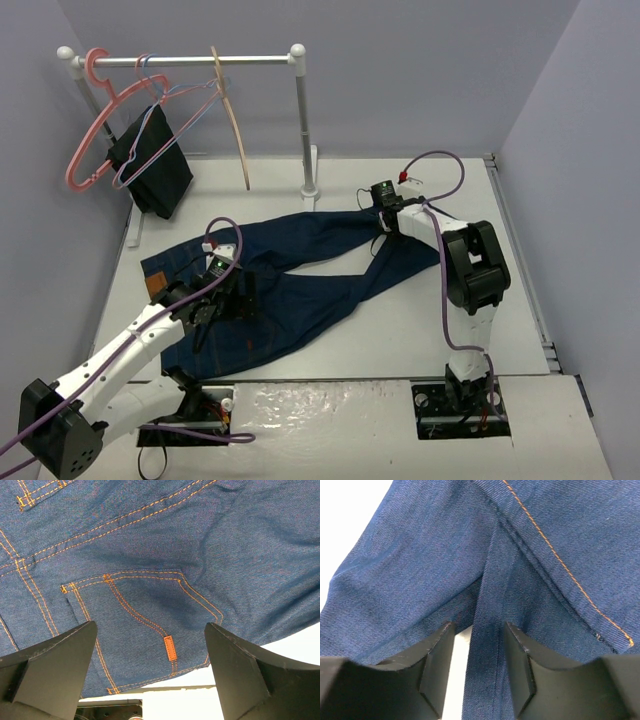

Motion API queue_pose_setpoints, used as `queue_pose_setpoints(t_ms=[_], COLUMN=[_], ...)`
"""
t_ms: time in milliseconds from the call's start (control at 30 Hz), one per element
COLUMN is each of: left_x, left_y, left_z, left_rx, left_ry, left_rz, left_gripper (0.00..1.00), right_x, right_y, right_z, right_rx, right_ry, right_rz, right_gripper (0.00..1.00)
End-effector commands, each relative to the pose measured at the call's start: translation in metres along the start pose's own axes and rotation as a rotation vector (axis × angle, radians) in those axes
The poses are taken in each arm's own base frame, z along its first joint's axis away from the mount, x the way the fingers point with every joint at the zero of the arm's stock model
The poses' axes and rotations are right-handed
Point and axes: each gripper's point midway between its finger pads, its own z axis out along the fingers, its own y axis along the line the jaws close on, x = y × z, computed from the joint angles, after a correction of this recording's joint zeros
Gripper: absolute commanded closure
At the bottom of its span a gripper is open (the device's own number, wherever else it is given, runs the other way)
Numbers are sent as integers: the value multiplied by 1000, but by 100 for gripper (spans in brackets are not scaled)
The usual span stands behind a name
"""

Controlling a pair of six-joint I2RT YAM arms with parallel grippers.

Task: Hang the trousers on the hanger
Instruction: Flatten out the trousers at the center of the board.

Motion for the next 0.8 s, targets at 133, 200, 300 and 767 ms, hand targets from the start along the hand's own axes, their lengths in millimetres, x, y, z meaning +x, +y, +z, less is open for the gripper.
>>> queue_pose_setpoints(t_ms=[133,200,300,767], left_x=[-15,-15,-19,-44], left_y=[-3,-3,-5,-11], left_z=[-6,-6,-9,-10], left_rx=[6,6,12,-8], left_ry=[-45,-44,-49,-94], left_rz=[-22,-21,-22,-39], left_gripper=[13,13,13,13], right_x=[-31,-38,-60,17], right_y=[-6,-7,-9,-150], right_z=[-6,-12,-35,-170], right_rx=[39,35,12,-49], right_ry=[-85,-100,-145,-146], right_rz=[60,60,60,293], right_gripper=[88,98,100,95])
